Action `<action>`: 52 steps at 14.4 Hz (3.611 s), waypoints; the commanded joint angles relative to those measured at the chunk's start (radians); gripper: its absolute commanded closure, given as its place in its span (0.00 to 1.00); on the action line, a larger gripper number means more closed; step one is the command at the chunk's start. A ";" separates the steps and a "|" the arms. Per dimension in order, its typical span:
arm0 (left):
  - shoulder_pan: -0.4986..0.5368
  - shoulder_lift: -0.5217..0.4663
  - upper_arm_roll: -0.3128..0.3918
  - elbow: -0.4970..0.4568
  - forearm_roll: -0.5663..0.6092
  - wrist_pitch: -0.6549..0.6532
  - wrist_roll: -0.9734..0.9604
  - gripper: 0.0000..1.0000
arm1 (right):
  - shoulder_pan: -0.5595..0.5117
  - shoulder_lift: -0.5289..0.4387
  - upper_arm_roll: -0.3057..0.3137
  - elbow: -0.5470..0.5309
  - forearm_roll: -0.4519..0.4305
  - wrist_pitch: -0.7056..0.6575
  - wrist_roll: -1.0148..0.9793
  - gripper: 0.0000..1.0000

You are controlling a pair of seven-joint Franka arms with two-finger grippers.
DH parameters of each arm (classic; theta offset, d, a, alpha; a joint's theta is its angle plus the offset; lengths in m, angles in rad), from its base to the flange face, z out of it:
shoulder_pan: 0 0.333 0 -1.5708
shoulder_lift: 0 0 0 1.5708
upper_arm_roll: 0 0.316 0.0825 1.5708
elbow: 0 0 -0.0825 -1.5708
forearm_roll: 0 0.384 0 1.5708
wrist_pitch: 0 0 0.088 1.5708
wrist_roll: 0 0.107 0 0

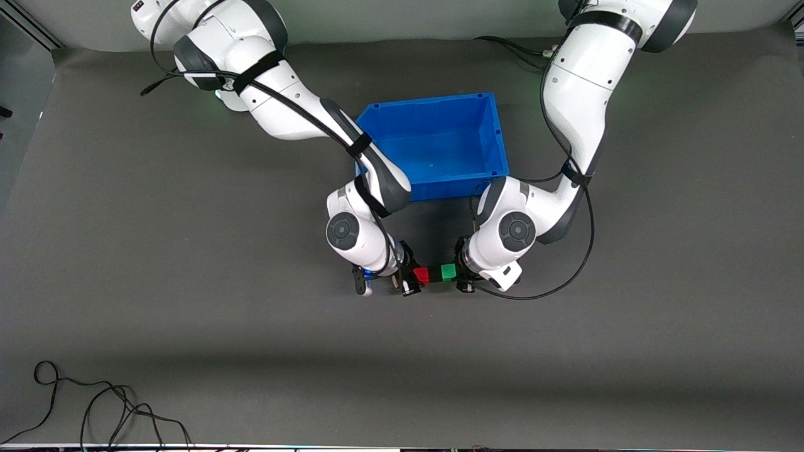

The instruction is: Attach green and red cubes to black cube

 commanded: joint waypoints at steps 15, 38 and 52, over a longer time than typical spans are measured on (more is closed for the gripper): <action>0.244 -0.483 0.025 -0.171 0.204 -0.428 0.806 0.00 | -0.015 -0.464 -0.332 -0.083 -0.331 -0.715 -0.664 0.00; 0.521 -0.726 0.019 -0.107 0.339 -0.794 1.841 0.00 | -0.663 -1.023 -0.032 -0.387 -0.515 -0.821 -1.746 0.00; 0.536 -0.713 0.022 -0.094 0.333 -0.791 1.933 0.01 | -0.641 -1.017 -0.056 -0.378 -0.479 -0.879 -1.728 0.00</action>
